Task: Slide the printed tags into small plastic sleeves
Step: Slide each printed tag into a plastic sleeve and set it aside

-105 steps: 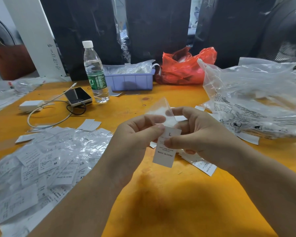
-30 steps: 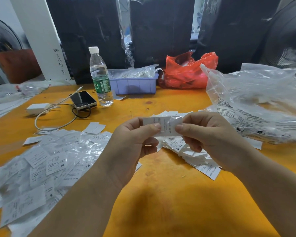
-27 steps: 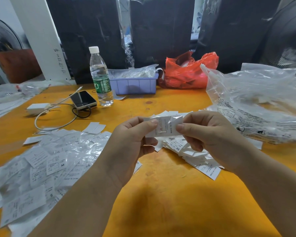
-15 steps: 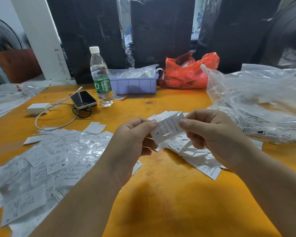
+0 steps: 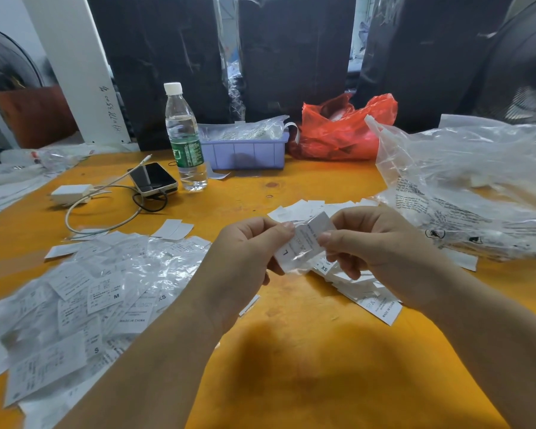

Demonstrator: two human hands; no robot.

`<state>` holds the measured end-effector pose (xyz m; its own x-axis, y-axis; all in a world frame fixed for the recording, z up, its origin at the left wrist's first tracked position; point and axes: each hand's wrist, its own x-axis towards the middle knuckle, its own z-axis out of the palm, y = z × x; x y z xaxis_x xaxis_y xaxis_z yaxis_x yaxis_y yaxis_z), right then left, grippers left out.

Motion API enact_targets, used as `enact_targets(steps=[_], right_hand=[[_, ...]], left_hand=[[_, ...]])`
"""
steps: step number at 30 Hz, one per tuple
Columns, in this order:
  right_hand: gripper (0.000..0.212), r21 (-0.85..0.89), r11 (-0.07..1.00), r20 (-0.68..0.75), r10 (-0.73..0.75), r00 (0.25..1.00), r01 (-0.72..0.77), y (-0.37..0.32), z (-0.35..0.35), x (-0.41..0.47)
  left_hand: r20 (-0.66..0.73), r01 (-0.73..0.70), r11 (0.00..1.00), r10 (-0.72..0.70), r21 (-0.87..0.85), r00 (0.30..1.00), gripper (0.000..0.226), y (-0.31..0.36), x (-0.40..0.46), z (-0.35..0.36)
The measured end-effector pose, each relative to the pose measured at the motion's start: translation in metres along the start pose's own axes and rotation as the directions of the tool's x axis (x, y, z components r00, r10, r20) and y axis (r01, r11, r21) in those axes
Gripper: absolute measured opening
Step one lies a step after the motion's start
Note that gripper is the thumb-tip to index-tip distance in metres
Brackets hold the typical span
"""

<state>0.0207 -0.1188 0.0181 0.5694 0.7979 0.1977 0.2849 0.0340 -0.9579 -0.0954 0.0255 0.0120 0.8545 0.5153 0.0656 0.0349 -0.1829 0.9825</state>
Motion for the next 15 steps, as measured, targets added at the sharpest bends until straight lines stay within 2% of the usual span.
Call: enact_targets(steps=[3,6,9,11,15], right_hand=[[0.015,-0.018,0.999,0.018,0.033,0.999,-0.033,0.001,0.002,-0.001],[0.018,-0.025,0.999,-0.014,0.047,0.999,-0.047,0.003,0.003,-0.001],[0.009,-0.035,0.999,-0.076,0.032,0.997,-0.034,0.004,0.003,0.0],[0.004,-0.052,0.999,-0.11,-0.008,0.994,0.002,0.007,0.003,0.0],[0.008,-0.139,0.987,-0.112,-0.093,0.989,0.077,0.01,0.007,-0.001]], left_hand=[[0.038,0.002,0.998,-0.004,0.061,0.999,0.017,-0.002,-0.001,0.001],[0.044,0.026,0.993,-0.031,0.115,0.999,0.016,-0.005,0.001,0.0],[0.045,0.047,0.988,-0.054,0.148,0.998,0.016,-0.007,0.003,-0.001],[0.046,0.05,0.986,-0.058,0.156,0.997,0.016,-0.009,0.004,-0.001],[0.062,0.041,0.989,-0.05,0.143,0.997,0.015,-0.01,0.005,0.0]])
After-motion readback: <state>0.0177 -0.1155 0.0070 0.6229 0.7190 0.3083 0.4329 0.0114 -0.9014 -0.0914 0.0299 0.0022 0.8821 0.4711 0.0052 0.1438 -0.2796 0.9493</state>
